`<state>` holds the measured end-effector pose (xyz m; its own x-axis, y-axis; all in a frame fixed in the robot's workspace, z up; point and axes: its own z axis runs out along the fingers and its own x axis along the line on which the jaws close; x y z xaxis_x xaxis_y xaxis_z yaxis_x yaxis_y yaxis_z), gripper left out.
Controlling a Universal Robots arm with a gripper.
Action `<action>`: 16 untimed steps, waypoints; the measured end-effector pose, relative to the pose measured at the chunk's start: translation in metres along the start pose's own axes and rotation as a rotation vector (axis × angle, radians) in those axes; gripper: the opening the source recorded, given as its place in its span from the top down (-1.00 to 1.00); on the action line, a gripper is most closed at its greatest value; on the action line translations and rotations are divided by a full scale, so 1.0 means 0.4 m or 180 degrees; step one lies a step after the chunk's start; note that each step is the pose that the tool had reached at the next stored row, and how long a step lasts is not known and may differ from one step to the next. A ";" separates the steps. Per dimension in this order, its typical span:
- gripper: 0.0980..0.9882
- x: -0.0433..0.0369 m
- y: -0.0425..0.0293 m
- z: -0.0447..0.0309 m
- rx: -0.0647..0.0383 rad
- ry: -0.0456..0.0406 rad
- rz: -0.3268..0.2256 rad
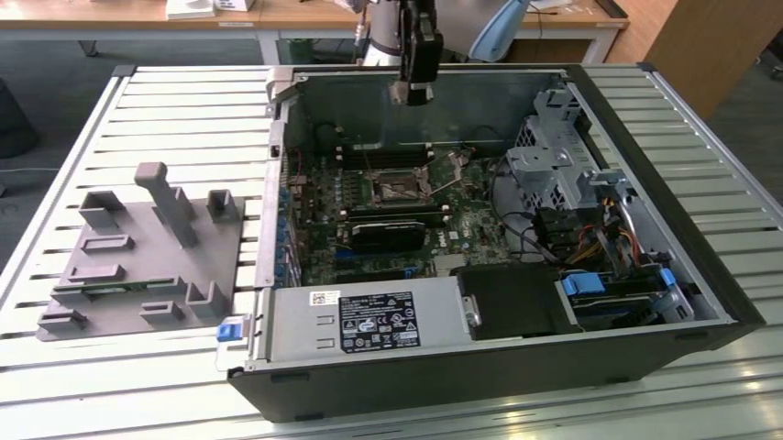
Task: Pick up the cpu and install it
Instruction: 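Place the cpu into insertion slot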
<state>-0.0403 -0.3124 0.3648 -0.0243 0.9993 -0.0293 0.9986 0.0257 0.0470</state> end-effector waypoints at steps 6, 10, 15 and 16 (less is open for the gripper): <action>0.02 0.001 -0.001 0.015 -0.0004 0.0010 -0.0129; 0.02 0.001 -0.001 0.023 -0.0004 0.0010 -0.0129; 0.02 0.001 -0.001 0.029 -0.0004 0.0013 -0.0129; 0.02 0.001 -0.001 0.030 -0.0004 0.0013 -0.0129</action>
<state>-0.0403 -0.3124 0.3528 -0.0649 0.9975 -0.0270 0.9967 0.0661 0.0471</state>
